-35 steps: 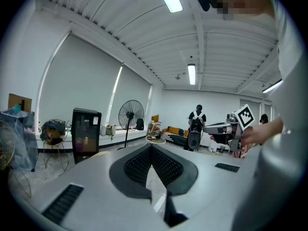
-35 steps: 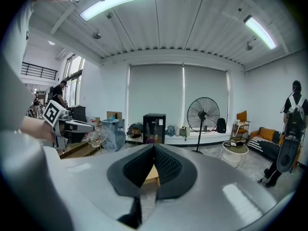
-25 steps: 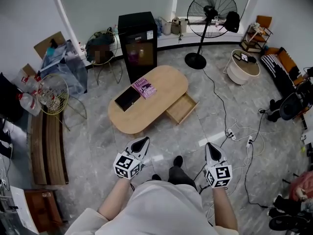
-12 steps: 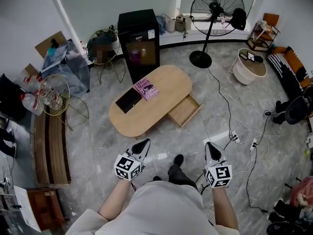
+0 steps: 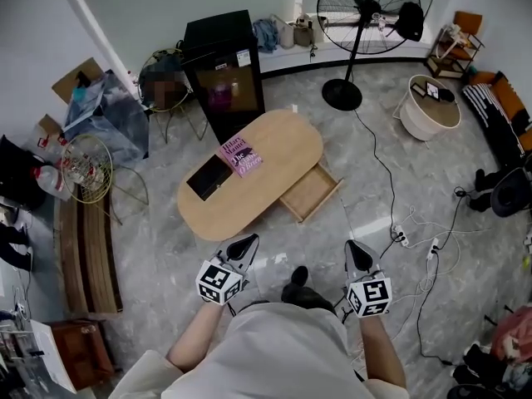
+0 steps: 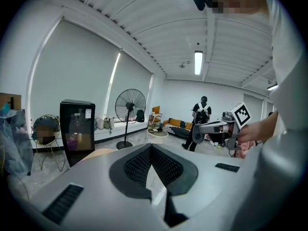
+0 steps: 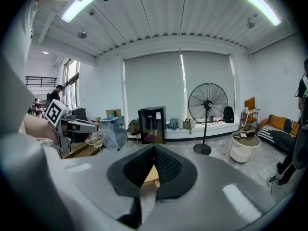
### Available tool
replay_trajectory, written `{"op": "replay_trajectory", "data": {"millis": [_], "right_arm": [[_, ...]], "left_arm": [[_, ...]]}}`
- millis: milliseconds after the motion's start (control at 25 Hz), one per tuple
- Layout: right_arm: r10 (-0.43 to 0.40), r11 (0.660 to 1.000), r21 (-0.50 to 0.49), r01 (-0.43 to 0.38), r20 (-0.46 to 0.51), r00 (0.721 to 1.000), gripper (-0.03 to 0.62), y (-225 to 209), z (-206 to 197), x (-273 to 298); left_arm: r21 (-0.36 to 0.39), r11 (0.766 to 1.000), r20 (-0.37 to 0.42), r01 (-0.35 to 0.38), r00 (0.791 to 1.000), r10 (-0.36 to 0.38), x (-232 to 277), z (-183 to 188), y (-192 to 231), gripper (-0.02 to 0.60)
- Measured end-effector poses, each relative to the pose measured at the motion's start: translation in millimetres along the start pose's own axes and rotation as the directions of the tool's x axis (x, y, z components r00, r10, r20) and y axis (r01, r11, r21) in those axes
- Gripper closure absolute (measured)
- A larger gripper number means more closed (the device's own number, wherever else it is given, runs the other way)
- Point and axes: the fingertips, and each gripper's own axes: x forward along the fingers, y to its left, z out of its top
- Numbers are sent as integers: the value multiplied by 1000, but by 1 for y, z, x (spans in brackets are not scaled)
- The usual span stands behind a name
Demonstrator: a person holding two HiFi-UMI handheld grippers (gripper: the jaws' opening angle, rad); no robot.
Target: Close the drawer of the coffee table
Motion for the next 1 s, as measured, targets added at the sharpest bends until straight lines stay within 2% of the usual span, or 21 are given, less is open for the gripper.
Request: {"op": "replay_trajectory", "data": {"millis": [360, 560, 800, 1000], "right_arm": [[13, 998, 61, -9, -62, 998, 583, -74, -12, 43], [92, 994, 66, -87, -82, 992, 583, -76, -19, 58], [91, 990, 121, -79, -97, 991, 583, -85, -28, 76], [88, 989, 128, -73, -112, 990, 585, -82, -28, 95]], "left_arm": [[3, 1000, -39, -14, 999, 14, 80, 18, 2, 574], [6, 1000, -81, -4, 997, 5, 106, 16, 2, 574], [13, 1000, -120, 20, 993, -18, 131, 16, 11, 574], [31, 997, -143, 72, 987, -67, 154, 20, 36, 574]]}}
